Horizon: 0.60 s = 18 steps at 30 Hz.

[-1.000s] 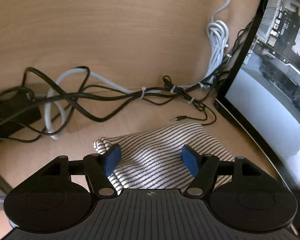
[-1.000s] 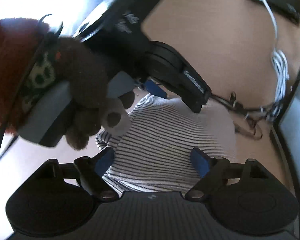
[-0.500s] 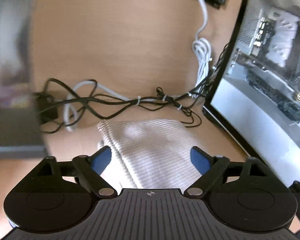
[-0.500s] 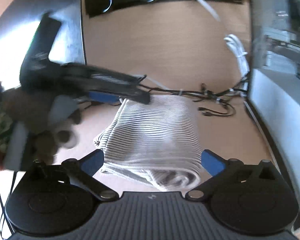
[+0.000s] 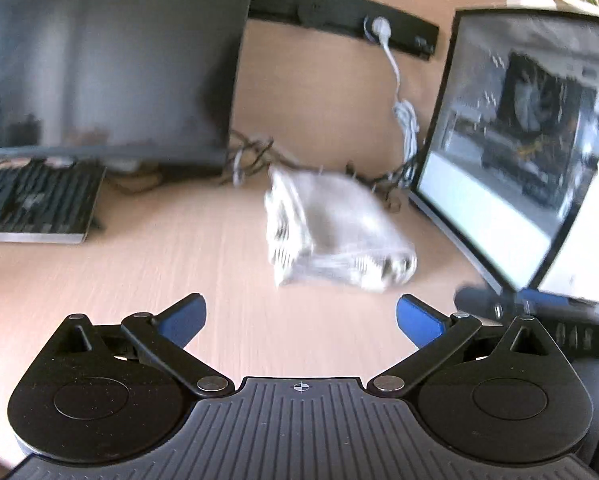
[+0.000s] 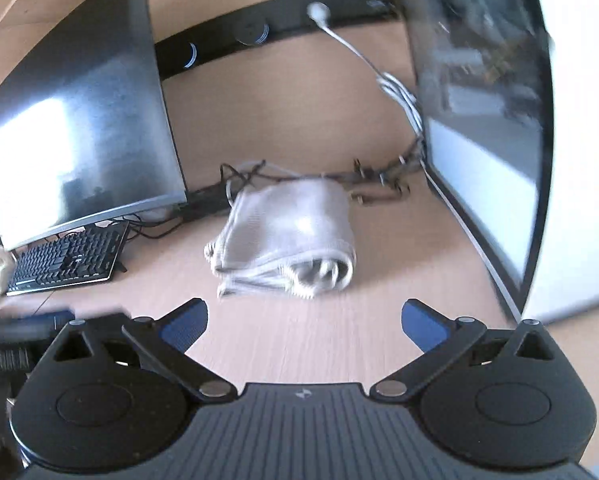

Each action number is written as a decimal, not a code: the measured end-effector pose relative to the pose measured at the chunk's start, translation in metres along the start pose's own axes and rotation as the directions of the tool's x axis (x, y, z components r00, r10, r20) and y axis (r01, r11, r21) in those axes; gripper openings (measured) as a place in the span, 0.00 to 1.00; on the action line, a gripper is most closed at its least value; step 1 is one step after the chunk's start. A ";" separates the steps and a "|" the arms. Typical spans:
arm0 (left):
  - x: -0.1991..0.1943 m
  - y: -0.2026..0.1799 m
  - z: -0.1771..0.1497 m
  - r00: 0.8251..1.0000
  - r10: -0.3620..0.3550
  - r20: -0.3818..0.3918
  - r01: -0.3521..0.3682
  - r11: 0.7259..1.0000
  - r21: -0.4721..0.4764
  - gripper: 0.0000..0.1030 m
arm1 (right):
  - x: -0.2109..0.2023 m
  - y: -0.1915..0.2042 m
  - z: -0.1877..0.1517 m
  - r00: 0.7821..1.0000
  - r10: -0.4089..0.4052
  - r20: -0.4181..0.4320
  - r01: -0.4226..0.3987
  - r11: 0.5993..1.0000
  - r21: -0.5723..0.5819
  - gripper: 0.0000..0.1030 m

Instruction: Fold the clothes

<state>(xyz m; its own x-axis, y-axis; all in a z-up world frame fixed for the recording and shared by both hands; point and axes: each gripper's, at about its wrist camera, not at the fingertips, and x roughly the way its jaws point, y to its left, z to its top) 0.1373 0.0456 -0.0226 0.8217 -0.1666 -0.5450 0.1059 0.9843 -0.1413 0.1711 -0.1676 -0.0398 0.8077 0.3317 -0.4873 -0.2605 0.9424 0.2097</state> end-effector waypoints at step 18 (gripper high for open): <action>-0.021 -0.010 -0.008 0.998 0.048 0.046 -0.047 0.999 -0.011 1.00 | -0.034 0.012 -0.005 0.997 -0.042 0.064 0.048 0.993 -0.106 1.00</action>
<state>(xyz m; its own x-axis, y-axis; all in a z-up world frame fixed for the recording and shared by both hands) 0.1145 0.0389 -0.0167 0.8509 -0.1167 -0.5122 0.0611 0.9904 -0.1243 0.1381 -0.1669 -0.0246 0.8502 0.2888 -0.4401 -0.2758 0.9565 0.0950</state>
